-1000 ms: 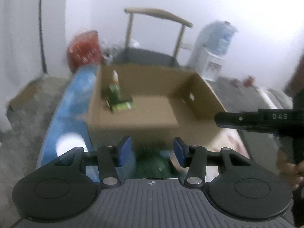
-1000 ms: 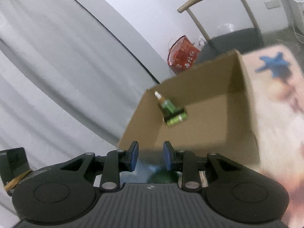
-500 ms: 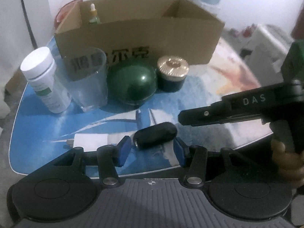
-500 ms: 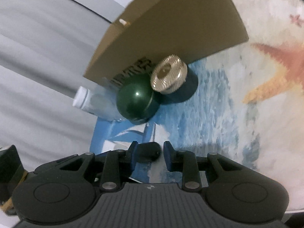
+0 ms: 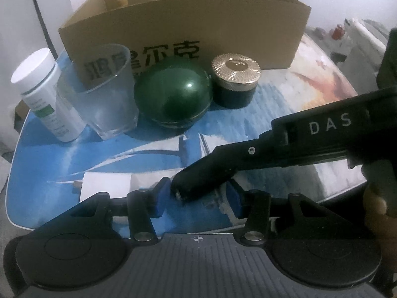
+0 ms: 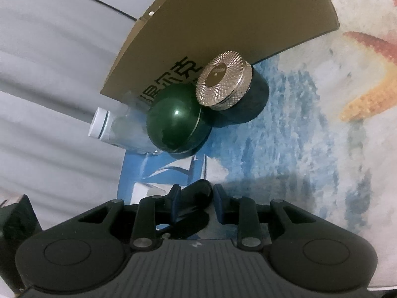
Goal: Organize rigid objects
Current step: 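Reach the right tool to the black oval case and close on it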
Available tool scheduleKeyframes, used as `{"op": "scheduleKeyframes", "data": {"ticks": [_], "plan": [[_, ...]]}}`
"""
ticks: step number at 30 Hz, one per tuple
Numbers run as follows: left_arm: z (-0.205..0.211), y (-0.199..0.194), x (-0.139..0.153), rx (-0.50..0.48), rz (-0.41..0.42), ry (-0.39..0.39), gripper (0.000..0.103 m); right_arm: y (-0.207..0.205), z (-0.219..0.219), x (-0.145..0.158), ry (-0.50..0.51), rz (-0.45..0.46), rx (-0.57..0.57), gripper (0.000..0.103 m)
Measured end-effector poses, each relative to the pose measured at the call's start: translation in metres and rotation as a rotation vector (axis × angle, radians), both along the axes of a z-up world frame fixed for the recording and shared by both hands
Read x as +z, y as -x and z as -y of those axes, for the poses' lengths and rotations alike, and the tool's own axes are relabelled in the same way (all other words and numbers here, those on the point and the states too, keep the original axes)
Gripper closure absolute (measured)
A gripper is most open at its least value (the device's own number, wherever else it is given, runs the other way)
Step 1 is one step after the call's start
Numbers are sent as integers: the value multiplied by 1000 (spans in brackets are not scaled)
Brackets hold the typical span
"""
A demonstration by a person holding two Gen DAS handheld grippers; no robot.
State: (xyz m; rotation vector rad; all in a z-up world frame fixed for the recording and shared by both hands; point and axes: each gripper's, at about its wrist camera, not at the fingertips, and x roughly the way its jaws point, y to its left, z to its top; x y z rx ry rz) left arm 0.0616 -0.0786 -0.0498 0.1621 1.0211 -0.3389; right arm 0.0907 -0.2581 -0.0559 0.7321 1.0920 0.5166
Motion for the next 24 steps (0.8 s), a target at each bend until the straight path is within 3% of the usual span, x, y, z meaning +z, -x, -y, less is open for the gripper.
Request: {"op": "scheduleKeyframes", "data": {"ticks": [5, 10, 15, 20, 24], "plan": [[-3, 0, 0, 6, 12, 13, 61, -3, 3, 0, -97, -6, -10, 72], [-4, 0, 1, 5, 29, 22, 70, -8, -3, -10, -115, -37, -20, 72], [-4, -3, 1, 5, 45, 28, 86, -11, -10, -16, -105, -38, -37, 76], [-1, -1, 1, -3, 77, 20, 89, -14, -12, -18, -117, -29, -64, 80], [-1, -1, 0, -7, 78, 26, 90, -14, -9, -23, -151, -75, -96, 80]]}}
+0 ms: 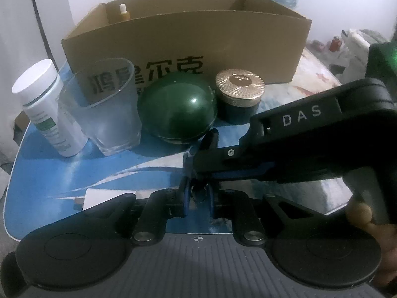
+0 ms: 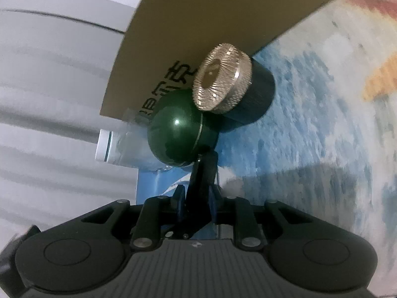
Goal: Organize rigid objects
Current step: 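Reach the right tool to the black oval case and close on it, then lift the black oval case into the box and open the right tool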
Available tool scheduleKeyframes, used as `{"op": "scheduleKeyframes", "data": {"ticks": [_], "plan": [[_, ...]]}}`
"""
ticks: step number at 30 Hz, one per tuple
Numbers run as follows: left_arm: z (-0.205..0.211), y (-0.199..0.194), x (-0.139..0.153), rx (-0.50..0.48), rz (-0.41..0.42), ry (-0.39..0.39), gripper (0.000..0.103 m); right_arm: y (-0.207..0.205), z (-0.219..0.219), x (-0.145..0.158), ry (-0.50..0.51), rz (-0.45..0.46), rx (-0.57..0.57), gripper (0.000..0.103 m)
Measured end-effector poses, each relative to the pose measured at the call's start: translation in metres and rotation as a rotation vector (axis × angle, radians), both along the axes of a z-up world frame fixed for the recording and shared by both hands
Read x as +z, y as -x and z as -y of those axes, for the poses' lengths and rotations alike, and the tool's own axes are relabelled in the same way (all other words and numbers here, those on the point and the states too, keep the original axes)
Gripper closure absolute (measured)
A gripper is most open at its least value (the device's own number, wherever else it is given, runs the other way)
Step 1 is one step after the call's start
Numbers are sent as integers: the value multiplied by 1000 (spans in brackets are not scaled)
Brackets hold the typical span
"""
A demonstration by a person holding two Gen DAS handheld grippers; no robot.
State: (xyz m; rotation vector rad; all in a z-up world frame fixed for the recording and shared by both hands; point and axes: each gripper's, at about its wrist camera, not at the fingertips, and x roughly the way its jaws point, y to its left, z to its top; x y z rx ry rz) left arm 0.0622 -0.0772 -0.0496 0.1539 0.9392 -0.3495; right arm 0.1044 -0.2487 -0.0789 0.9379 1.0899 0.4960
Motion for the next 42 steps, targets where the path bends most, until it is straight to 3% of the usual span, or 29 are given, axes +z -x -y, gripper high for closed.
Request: {"op": "scheduleKeyframes", "data": {"ticks": [9, 18, 22, 29, 37, 42], "plan": [[6, 9, 6, -24, 41, -12, 90, 2, 4, -4, -34, -32, -71, 82], [13, 31, 20, -107, 73, -11, 92, 26, 16, 13, -27, 13, -84, 84], [14, 43, 36, -142, 95, 1, 92, 41, 22, 32, -26, 59, -85, 84], [18, 72, 89, -200, 261, -12, 93, 52, 23, 89, -26, 223, -79, 86], [17, 50, 132, -172, 387, -14, 93, 9, 16, 143, -5, 374, -36, 86], [16, 3, 142, -120, 374, -11, 93, -58, -1, 153, 16, 351, 16, 86]]}}
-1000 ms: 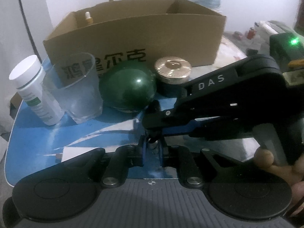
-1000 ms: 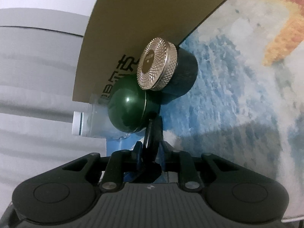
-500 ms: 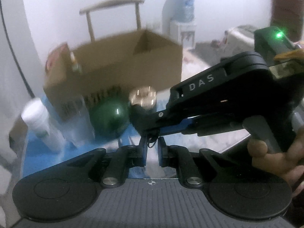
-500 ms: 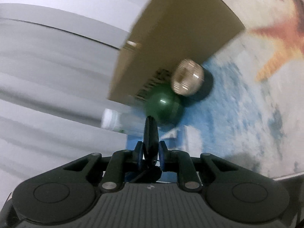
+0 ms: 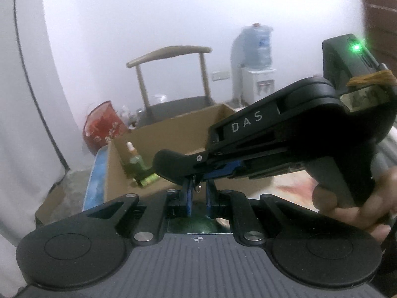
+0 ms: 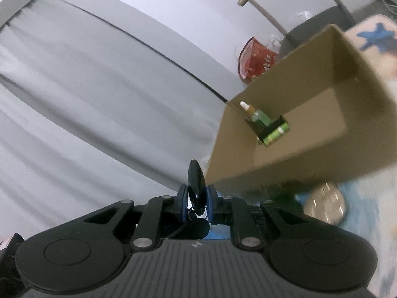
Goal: Organize rigid objects
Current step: 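Lift the black oval case into the box and open the right tool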
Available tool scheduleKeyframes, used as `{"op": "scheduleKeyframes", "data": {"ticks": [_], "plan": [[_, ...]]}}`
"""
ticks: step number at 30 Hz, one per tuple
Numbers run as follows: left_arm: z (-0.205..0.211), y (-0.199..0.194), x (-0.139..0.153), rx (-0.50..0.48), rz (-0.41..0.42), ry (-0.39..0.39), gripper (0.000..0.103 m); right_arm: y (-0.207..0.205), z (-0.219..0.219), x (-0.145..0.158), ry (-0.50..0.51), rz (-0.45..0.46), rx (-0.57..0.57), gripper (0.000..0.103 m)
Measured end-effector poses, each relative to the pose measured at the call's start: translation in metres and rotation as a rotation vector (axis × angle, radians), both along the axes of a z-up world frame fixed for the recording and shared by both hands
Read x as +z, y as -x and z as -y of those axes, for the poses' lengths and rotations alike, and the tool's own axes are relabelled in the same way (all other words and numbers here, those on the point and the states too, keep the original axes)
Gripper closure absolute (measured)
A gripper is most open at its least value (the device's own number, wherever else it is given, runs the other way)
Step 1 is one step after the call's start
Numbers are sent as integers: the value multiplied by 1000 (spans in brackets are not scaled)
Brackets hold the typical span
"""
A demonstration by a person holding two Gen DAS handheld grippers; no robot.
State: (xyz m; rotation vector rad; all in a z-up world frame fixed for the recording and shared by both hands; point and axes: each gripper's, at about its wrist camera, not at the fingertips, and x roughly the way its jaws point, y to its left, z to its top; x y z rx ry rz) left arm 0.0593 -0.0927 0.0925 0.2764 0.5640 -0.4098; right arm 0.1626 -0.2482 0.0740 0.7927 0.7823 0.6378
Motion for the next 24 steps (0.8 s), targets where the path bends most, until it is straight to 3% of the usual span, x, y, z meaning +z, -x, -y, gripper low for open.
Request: {"op": "scheduleKeyframes", "data": {"ticks": [4, 7, 11, 18, 24], "plan": [[-7, -60, -7, 65, -96, 13, 93, -72, -20, -10, 56, -96, 44, 86], [-9, -102, -20, 143, -172, -25, 93, -126, -40, -30, 132, -207, 68, 86], [-17, -142, -38, 216, -254, -63, 91, -166, -61, -55, 240, -308, 105, 86], [-34, -135, -34, 226, -227, -26, 89, -192, -81, -78, 349, -393, 182, 84], [-54, -119, -19, 245, -201, 76, 83, -198, -87, -88, 326, -426, 208, 82]]}}
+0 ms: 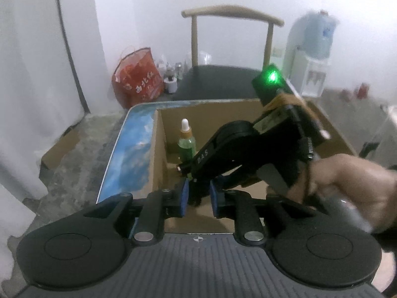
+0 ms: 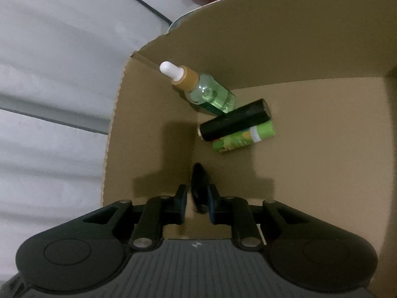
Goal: Organize rigid objects
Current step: 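Lift the black oval case into the box and open the right tool, then move the right tool down to the white charger block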
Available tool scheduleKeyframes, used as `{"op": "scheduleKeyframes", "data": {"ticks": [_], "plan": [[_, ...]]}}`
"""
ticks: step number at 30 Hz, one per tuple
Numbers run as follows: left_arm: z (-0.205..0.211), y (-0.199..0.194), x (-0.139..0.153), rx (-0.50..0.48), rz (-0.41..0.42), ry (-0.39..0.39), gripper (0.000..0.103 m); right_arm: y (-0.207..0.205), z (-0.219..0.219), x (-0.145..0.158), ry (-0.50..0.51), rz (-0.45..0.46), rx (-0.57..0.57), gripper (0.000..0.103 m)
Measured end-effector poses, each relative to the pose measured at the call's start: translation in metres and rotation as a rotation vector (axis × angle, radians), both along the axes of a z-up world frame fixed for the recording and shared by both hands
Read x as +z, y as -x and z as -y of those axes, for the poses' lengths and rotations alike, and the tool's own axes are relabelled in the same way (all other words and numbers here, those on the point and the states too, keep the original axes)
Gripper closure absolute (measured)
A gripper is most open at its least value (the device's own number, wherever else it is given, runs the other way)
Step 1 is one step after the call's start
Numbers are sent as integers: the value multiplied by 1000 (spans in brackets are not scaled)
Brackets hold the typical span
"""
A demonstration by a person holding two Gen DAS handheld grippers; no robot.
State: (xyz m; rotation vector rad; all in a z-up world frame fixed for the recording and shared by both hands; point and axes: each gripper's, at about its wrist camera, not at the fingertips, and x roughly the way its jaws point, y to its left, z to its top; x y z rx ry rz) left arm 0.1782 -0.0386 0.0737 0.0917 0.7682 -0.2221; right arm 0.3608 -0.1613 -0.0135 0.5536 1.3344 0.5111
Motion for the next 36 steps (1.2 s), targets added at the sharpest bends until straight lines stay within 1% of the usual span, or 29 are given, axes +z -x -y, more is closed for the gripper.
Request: {"op": "scheduleKeyframes", "data": {"ticks": [2, 4, 6, 8, 11, 13, 14, 15, 16, 17, 18, 19, 21, 24, 26, 29, 31, 34, 36], "plan": [[-8, 10, 6, -1, 14, 35, 81, 6, 5, 4, -23, 9, -11, 81], [-16, 13, 7, -6, 19, 74, 78, 18, 15, 15, -43, 50, -28, 81], [-27, 27, 11, -7, 30, 108, 75, 32, 25, 26, -67, 90, -38, 81], [-37, 42, 15, -6, 43, 135, 74, 54, 40, 39, -112, 129, -51, 81], [-53, 64, 18, -10, 49, 189, 70, 95, 66, 61, -160, 214, -72, 81], [-63, 77, 15, -26, 31, 225, 67, 132, 83, 72, -199, 268, -73, 81], [-67, 81, 12, -34, 19, 231, 63, 147, 89, 75, -219, 286, -71, 81], [-71, 86, 8, -39, 7, 233, 57, 161, 94, 76, -242, 300, -68, 80], [-73, 90, 2, -37, -7, 230, 54, 182, 100, 74, -267, 308, -63, 78], [-75, 94, -6, -28, -26, 223, 48, 195, 99, 70, -281, 309, -61, 67], [-76, 98, -13, -19, -41, 213, 46, 211, 100, 61, -292, 296, -62, 54], [-76, 101, -20, -11, -57, 203, 46, 211, 96, 53, -293, 273, -63, 51], [-73, 104, -40, -3, -112, 198, 46, 230, 89, 29, -289, 200, -68, 50], [-67, 104, -67, -15, -194, 216, 46, 240, 75, -12, -338, 76, -91, 51], [-60, 102, -77, -23, -217, 194, 46, 242, 63, -35, -354, 13, -98, 51], [-55, 101, -85, -36, -222, 152, 46, 243, 45, -56, -358, -40, -88, 51], [-53, 98, -89, -48, -235, 148, 46, 243, 37, -62, -356, -60, -79, 51], [-52, 99, -103, -56, -256, 151, 46, 243, 28, -64, -344, -64, -66, 51], [-50, 105, -104, -61, -237, 141, 45, 245, 26, -61, -332, -63, -62, 51]]}}
